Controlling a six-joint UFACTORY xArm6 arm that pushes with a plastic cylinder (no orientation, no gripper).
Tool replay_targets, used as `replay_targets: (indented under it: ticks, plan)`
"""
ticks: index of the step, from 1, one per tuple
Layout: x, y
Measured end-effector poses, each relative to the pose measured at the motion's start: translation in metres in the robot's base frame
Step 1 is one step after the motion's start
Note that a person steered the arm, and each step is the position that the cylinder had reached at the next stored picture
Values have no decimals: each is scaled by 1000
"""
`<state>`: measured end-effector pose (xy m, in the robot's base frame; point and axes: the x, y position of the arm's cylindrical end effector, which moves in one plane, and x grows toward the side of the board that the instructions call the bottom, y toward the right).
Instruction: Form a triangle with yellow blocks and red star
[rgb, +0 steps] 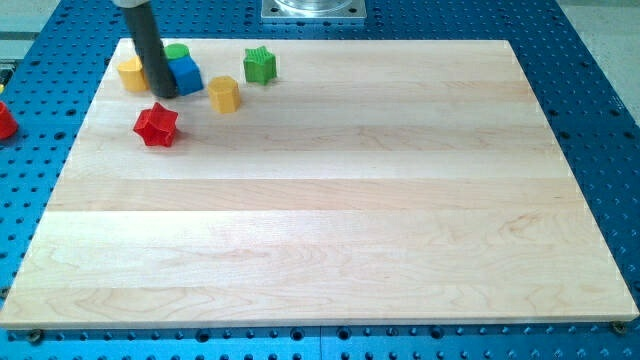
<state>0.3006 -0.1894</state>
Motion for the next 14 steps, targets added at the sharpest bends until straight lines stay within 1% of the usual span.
replay_targets:
  ticks: [1,2,3,4,5,6,7,8,9,11,12,14]
  plan:
    - [-5,50]
    - [-9,51]
    - [-8,37]
    - [2,15]
    - [25,-56]
    - [14,-113]
    - [4,-111]
    - [-35,-101]
    - [-44,-93]
    - [12,-48]
    - [24,-36]
    - [30,-27]
